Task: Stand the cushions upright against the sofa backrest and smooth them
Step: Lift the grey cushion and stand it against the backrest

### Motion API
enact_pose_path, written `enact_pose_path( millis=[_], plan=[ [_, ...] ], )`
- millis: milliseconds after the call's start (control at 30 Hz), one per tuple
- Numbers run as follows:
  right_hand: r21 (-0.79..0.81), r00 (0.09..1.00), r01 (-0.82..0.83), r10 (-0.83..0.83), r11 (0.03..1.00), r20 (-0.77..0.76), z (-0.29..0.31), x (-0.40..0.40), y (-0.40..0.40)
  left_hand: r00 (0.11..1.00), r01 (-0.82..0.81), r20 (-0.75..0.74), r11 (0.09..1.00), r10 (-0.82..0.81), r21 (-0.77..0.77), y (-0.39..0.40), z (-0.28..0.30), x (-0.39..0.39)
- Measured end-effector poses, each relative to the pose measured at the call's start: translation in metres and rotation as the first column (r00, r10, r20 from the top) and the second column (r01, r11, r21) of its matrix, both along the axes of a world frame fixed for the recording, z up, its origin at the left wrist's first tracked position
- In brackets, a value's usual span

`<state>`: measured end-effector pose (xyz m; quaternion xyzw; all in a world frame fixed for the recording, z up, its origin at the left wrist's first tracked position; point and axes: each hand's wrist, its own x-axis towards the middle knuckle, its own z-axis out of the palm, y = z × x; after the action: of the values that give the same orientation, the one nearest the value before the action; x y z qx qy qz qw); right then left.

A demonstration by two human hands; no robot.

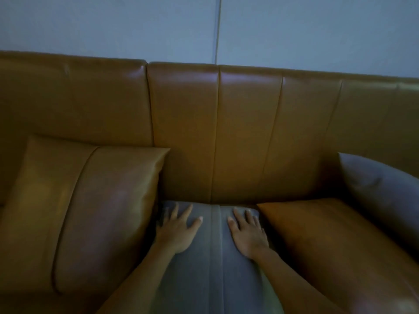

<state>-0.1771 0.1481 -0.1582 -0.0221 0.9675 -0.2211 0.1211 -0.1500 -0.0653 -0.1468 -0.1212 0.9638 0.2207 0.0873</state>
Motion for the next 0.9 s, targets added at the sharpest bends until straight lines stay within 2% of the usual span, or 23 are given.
enact_pose_path(
  millis=[133, 200, 267, 367, 433, 533, 700, 833, 900],
  plan=[
    [-0.220, 0.967, 0.235, -0.205, 0.947, 0.152, -0.009, -0.024, 0.019, 0.987, -0.163, 0.045, 0.944, 0.157, 0.286, -0.026, -0.013, -0.020],
    [-0.342, 0.931, 0.355, -0.297, 0.870, 0.212, -0.009, -0.024, 0.028, 0.964, -0.254, 0.048, 0.851, 0.262, 0.460, -0.038, -0.021, -0.024],
    [-0.461, 0.914, 0.403, -0.322, 0.791, 0.246, -0.012, -0.023, 0.034, 0.940, -0.306, 0.063, 0.749, 0.335, 0.587, -0.045, -0.025, -0.026],
    [-0.669, 0.897, 0.441, -0.304, 0.598, 0.319, -0.009, -0.022, 0.042, 0.932, -0.326, 0.091, 0.699, 0.351, 0.637, -0.047, -0.023, -0.028],
    [-0.737, 0.903, 0.429, -0.273, 0.522, 0.332, -0.001, -0.020, 0.043, 0.929, -0.328, 0.090, 0.690, 0.358, 0.645, -0.045, -0.017, -0.025],
    [-0.787, 0.921, 0.383, -0.263, 0.483, 0.287, 0.013, -0.021, 0.040, 0.930, -0.292, 0.023, 0.699, 0.367, 0.653, -0.039, -0.005, -0.024],
    [-0.831, 0.924, 0.279, -0.372, 0.481, 0.095, 0.041, -0.035, 0.044, 0.914, -0.147, -0.213, 0.772, 0.345, 0.618, -0.024, 0.046, -0.042],
    [-0.903, 0.902, 0.138, -0.429, 0.406, -0.055, 0.080, -0.048, 0.045, 0.830, -0.037, -0.430, 0.805, 0.354, 0.592, -0.026, 0.089, -0.061],
    [-0.909, 0.878, 0.023, -0.443, 0.416, -0.181, 0.107, -0.055, 0.042, 0.762, 0.012, -0.526, 0.803, 0.378, 0.595, -0.032, 0.103, -0.064]
  ],
)
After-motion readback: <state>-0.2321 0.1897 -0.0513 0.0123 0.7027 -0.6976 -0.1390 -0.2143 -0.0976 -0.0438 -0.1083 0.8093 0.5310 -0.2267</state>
